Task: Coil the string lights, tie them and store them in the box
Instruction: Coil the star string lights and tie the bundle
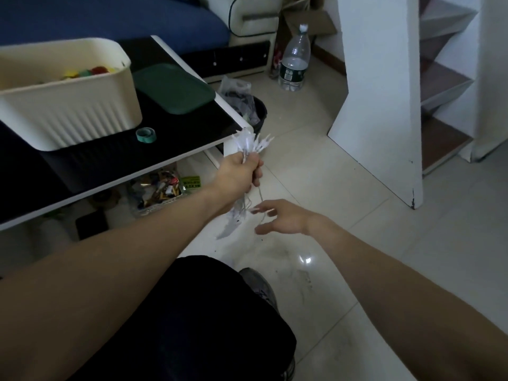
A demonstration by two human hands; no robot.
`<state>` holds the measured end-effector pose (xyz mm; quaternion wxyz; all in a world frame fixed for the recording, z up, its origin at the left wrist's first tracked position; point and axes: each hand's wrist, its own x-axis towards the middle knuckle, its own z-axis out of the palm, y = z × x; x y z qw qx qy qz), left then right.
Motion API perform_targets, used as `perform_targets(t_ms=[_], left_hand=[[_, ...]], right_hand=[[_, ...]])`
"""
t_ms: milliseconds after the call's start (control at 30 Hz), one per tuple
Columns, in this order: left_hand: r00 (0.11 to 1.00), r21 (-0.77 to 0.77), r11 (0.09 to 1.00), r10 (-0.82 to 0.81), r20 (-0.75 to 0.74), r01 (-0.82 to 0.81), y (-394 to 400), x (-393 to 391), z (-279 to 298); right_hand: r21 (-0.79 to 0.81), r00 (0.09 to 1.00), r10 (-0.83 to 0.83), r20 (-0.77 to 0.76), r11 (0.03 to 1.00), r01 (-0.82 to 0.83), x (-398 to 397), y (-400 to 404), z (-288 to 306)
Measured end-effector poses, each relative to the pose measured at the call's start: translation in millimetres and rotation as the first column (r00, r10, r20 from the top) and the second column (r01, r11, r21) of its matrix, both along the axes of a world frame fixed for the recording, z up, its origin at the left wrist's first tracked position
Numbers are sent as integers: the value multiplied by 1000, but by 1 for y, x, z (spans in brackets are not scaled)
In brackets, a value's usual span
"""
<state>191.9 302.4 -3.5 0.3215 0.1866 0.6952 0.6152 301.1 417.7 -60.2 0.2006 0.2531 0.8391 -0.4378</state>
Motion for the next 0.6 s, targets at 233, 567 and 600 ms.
perform_targets(t_ms=[233,567,600], left_hand=[[995,0,995,95,43,-95,-3,-12,-2],[866,104,933,272,421,-343,-4,-47,4],[863,117,937,249,439,-330,-3,-47,3]], right_hand=[[-172,977,-206,-50,966,195,12,-5,-26],[-184,808,-558,-191,829,529,72,54,-31],[-267,795,-579,-179,807,527,74,56,-27]])
